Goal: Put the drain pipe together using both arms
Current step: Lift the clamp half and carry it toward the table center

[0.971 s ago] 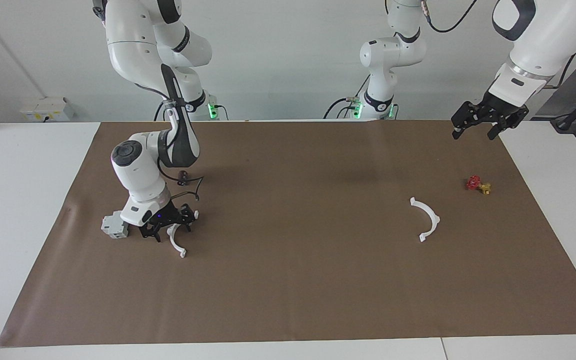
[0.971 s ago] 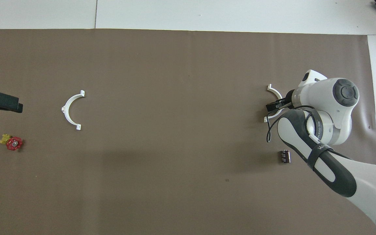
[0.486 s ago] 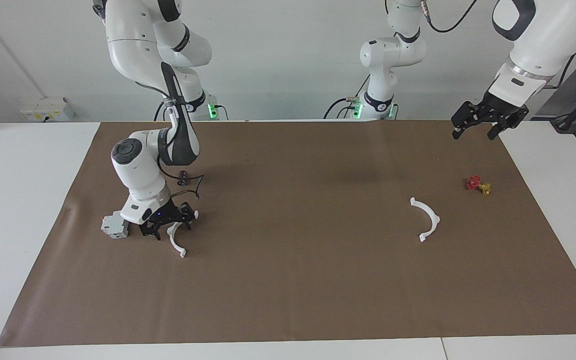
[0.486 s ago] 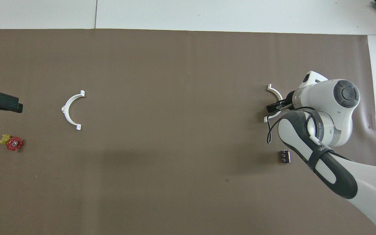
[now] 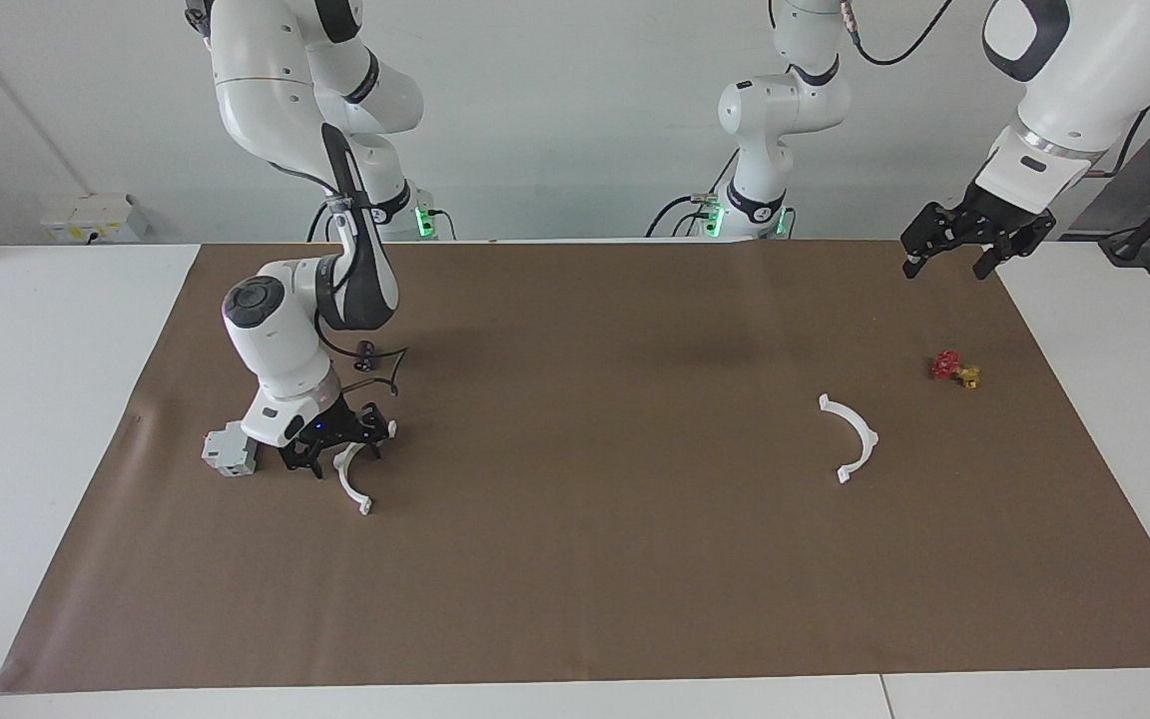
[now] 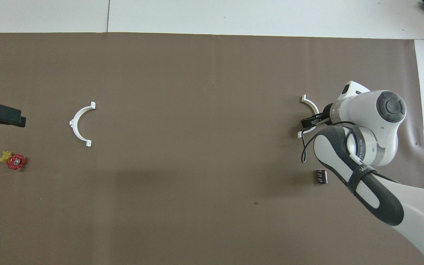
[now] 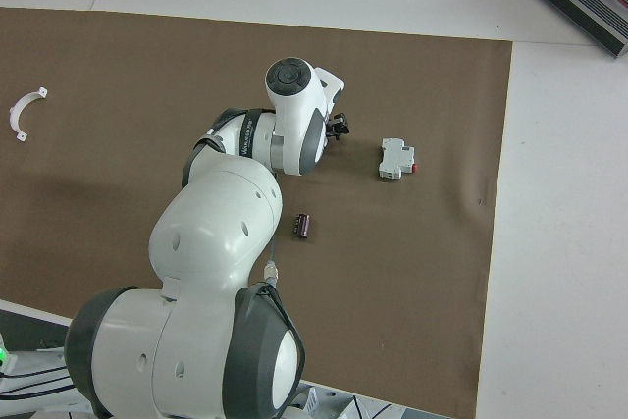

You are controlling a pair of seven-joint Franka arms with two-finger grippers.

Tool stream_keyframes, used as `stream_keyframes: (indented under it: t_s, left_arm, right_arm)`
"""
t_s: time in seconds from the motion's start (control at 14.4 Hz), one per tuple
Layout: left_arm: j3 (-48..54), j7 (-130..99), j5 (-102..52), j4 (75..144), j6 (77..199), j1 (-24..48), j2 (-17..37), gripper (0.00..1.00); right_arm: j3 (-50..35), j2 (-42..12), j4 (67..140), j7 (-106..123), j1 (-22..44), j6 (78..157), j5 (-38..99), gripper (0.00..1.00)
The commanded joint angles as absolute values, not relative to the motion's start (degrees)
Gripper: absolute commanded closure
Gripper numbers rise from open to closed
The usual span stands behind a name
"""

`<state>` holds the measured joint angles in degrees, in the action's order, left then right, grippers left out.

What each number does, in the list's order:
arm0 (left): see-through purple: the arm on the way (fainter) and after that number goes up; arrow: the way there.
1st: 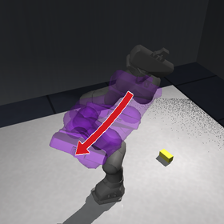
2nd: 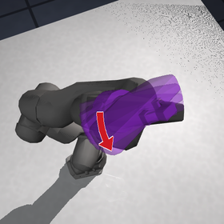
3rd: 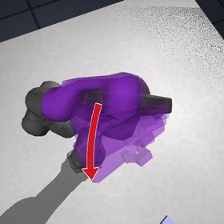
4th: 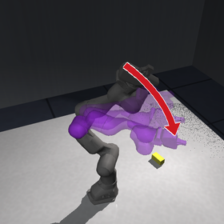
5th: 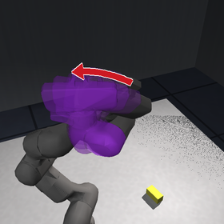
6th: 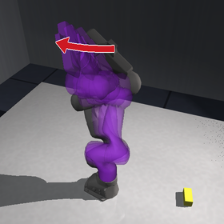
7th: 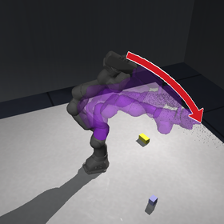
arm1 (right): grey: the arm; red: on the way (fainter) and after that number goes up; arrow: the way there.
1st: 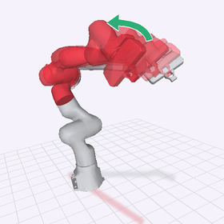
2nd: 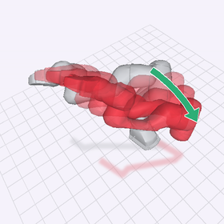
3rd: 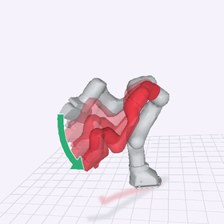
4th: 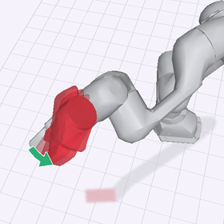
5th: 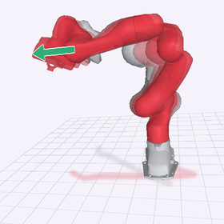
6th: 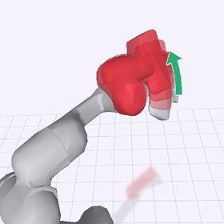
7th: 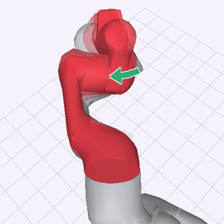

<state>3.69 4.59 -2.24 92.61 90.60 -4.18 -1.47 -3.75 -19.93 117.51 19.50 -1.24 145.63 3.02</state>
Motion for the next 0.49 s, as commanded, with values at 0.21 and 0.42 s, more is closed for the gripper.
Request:
stream_keyframes:
  t_s: [0.21,0.42]
  left_arm:
    - [3.9,5.2,-3.2,94.2,91.4,-4.8,-2.8,0.0]
    - [3.9,5.2,-3.2,94.2,91.4,-4.8,-2.8,0.0]
  right_arm:
    - [-4.3,-18.2,119.3,20.2,-2.2,145.5,3.7,0.48]
    - [-4.3,-18.0,119.4,20.1,-2.2,145.4,3.8,0.81]
